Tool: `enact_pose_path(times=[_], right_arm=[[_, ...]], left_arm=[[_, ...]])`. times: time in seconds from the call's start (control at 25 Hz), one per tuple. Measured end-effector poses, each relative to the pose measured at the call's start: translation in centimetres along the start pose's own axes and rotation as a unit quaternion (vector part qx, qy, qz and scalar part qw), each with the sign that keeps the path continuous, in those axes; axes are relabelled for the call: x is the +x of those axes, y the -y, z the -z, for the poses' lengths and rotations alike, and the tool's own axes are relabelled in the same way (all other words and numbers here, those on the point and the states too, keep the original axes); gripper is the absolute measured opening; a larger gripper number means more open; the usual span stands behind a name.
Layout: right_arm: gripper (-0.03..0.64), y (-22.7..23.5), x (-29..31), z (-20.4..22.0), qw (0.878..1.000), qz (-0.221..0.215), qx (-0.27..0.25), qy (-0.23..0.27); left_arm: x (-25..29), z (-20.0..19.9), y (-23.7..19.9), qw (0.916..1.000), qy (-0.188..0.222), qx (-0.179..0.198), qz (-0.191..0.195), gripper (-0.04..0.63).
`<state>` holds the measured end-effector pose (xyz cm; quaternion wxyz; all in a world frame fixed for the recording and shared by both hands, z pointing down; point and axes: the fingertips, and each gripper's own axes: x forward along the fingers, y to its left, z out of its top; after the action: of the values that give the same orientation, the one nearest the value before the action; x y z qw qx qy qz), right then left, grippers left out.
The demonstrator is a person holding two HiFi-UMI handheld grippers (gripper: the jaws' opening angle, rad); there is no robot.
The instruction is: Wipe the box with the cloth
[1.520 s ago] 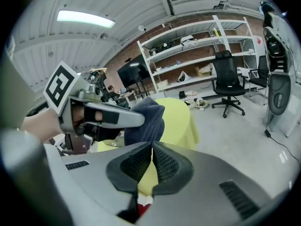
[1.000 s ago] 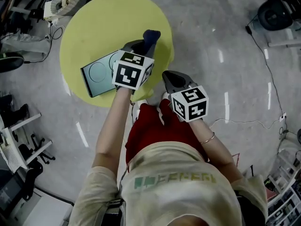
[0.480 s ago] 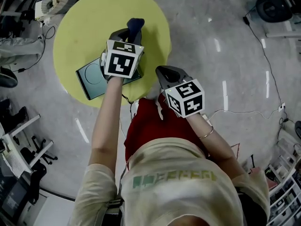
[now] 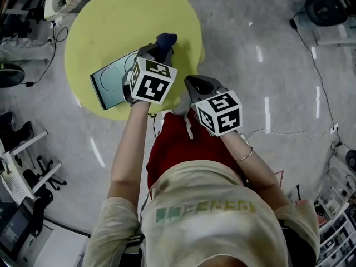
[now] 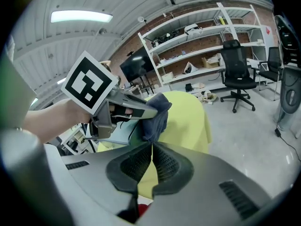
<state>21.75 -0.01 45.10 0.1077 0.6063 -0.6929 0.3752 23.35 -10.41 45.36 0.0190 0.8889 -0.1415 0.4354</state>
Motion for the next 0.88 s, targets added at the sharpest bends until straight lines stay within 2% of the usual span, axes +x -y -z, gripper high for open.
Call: enact_pose_path(times=[0.88], right_arm=[[0.038, -4.0, -3.0, 5.2, 1.000, -0.005, -0.024, -0.003]], left_arm=[[-5.0, 6.7, 6.8, 0.9981, 0.015, -0.055, 0.021, 0.061]])
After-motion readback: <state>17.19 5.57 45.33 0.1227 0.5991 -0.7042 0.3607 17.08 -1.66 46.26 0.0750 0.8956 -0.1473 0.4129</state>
